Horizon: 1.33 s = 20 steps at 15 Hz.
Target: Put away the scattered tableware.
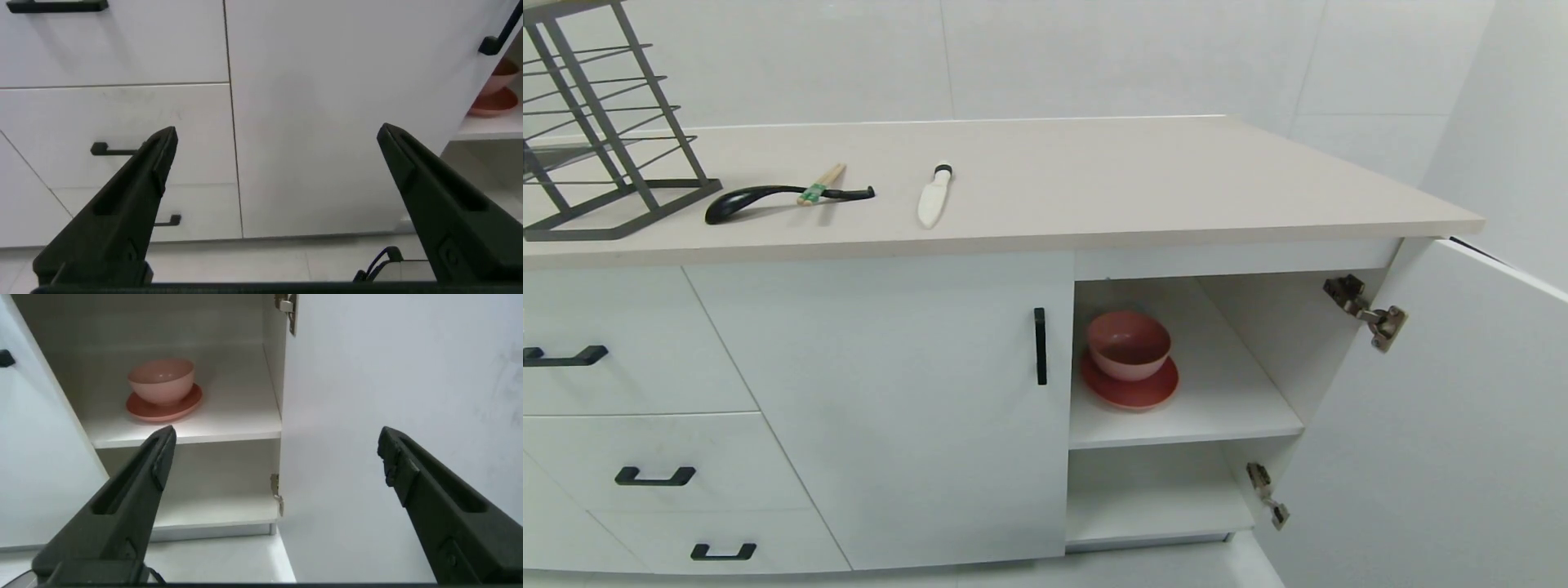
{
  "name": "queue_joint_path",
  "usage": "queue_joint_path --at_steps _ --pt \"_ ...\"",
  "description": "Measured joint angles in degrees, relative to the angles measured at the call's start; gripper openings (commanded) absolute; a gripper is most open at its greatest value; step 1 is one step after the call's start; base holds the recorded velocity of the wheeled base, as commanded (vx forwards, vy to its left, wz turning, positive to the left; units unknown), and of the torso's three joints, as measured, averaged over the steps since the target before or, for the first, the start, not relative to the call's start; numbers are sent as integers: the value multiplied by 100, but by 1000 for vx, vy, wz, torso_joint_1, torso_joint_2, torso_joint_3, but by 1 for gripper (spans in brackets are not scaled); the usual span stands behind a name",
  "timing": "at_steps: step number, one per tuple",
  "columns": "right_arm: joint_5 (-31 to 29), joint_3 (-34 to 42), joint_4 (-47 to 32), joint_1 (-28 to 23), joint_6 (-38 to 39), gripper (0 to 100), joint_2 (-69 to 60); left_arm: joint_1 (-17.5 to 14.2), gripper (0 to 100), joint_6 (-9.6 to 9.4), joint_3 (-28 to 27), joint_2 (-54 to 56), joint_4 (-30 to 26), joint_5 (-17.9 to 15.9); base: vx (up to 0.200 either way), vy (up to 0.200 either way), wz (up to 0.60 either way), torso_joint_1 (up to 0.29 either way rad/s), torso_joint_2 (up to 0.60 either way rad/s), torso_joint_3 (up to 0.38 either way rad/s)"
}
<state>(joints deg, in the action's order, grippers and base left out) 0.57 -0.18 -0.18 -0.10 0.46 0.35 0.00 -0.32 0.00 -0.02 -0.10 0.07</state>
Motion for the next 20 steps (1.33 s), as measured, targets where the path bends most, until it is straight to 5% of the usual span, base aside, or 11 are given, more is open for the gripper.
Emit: queue_joint_path --at_steps 6,7,12,20 --pt "-6 -2 -6 0 22 100 -2 0 100 54 0 0 10 17 -33 0 0 0 0 1" --pt "-6 0 -4 0 24 0 -2 0 100 85 0 0 12 35 -200 0 0 -2 7 2" --pt "-4 2 -6 0 24 0 0 0 100 228 -2 0 17 72 -200 0 0 3 4 -1" --pt "-6 0 -4 0 22 0 2 0 100 234 0 0 21 79 -25 -50 0 0 1 0"
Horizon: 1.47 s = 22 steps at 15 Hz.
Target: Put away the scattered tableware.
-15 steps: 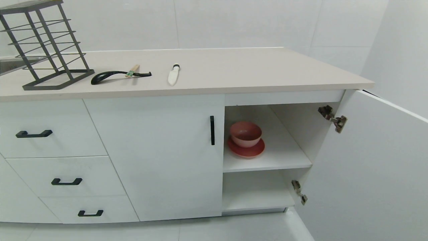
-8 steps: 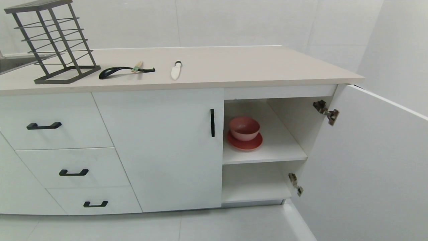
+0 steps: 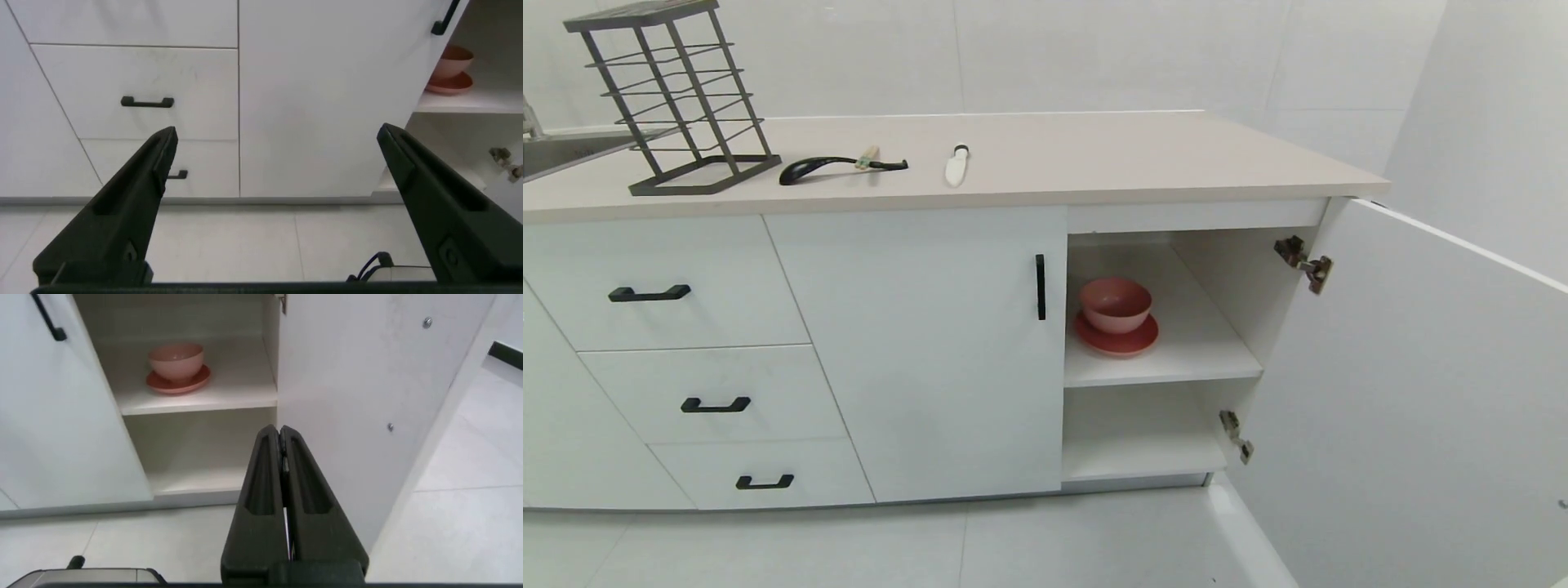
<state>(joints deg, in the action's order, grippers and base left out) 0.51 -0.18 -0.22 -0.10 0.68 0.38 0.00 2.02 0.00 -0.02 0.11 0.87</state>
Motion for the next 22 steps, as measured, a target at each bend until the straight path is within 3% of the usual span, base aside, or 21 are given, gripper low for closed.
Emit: queue_joint_path --at_steps 5,20,22 --pt "2 -4 4 -4 0 0 4 0 100 18 0 0 10 2 -200 -40 0 7 4 -3" --pt "0 0 1 -6 2 0 9 0 100 24 0 0 2 0 0 -200 0 2 2 2" --pt "-2 0 -2 -11 2 0 9 0 100 27 0 0 2 0 0 0 0 0 0 0"
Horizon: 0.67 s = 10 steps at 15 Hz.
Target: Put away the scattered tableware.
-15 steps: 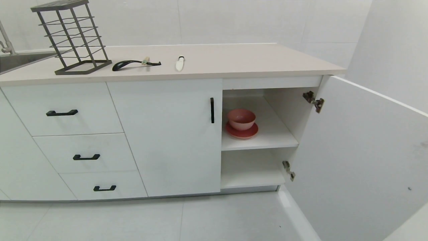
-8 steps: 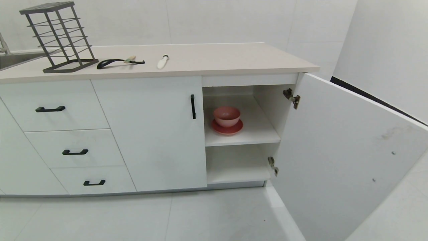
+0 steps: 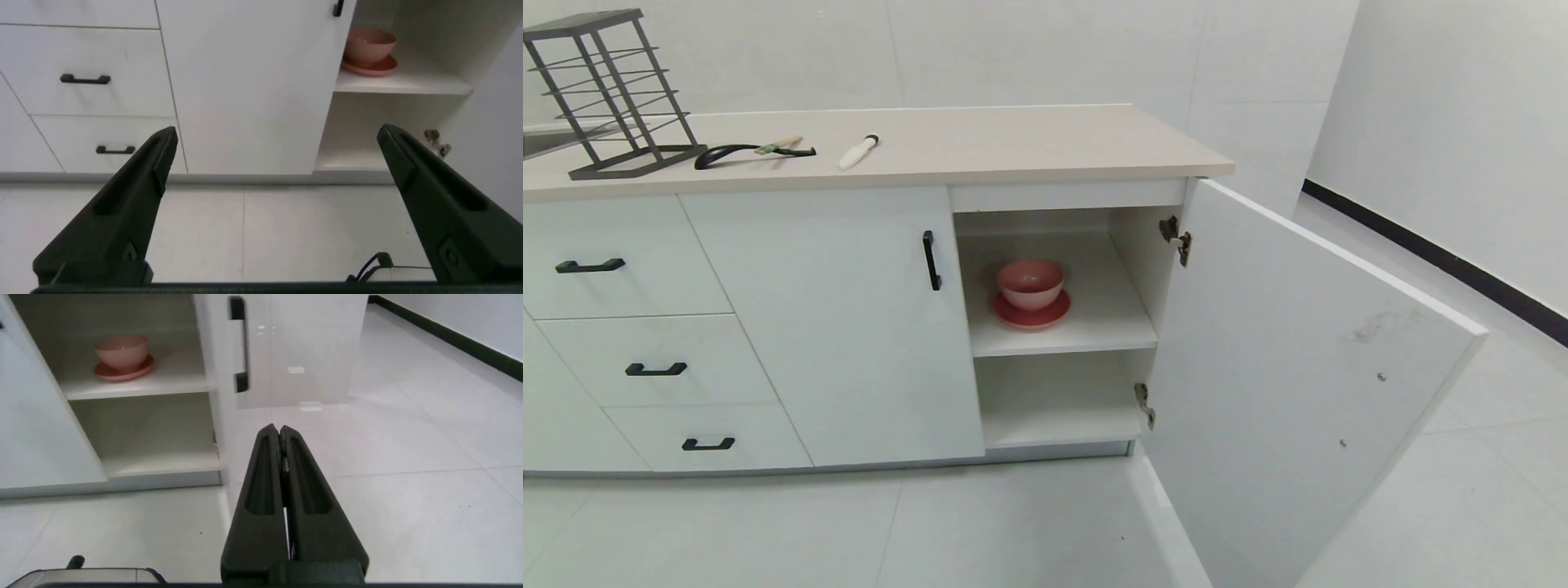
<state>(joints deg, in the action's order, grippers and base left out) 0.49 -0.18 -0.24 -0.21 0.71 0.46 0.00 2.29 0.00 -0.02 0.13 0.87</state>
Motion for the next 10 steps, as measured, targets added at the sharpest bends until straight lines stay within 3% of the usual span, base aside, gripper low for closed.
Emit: queue_joint_path --at_steps 10 --pt "2 0 0 10 29 0 2 0 100 24 0 0 7 0 0 0 0 0 0 0"
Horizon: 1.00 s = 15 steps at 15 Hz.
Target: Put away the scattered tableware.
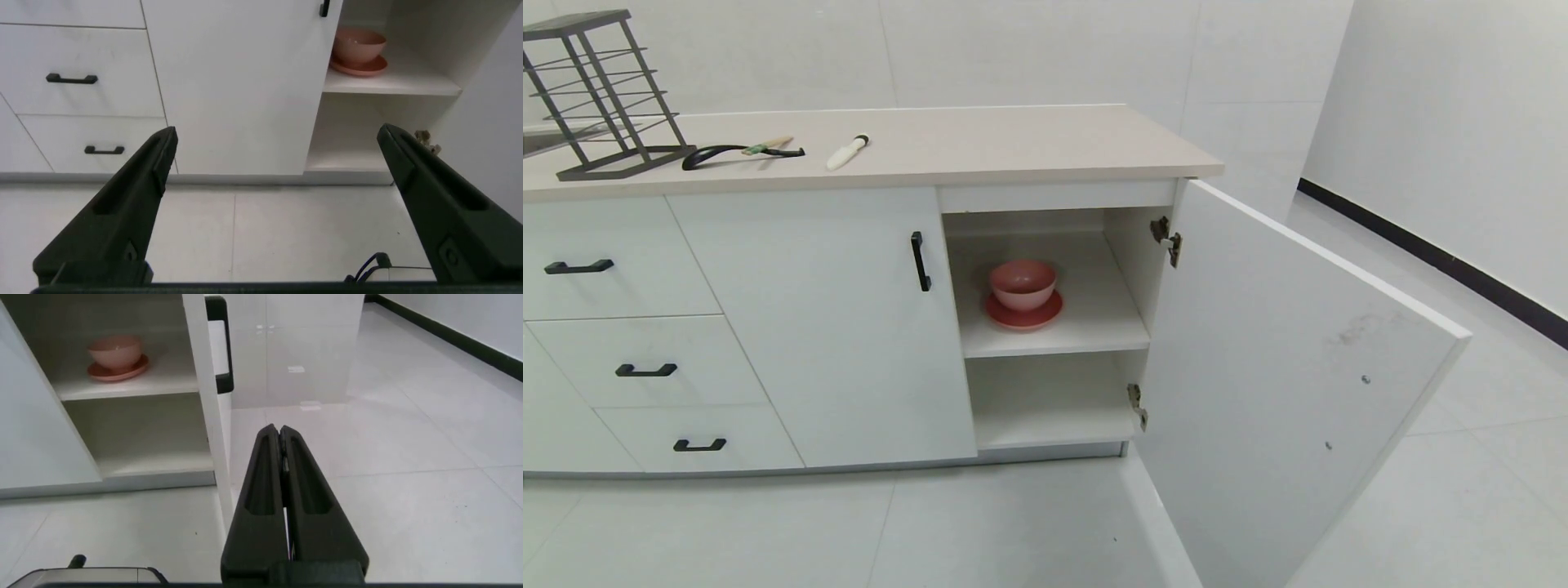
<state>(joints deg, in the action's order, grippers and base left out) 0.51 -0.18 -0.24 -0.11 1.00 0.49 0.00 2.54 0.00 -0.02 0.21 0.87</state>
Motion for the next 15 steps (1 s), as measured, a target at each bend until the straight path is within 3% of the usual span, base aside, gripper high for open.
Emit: queue_joint_path --at_steps 3,7,10,15 --pt "0 -28 168 -5 4 0 2 0 100 0 0 0 -2 0 0 0 0 0 0 0" --pt "406 -822 425 -121 -124 0 362 0 100 0 2 0 -5 -2 0 0 0 0 0 0" --pt "840 -1401 1003 -189 -382 0 1943 0 100 0 0 0 -5 0 0 0 0 0 0 0" --pt "1312 -1969 3489 -228 -647 0 5753 0 100 -2 0 0 -5 -2 0 0 0 0 0 0"
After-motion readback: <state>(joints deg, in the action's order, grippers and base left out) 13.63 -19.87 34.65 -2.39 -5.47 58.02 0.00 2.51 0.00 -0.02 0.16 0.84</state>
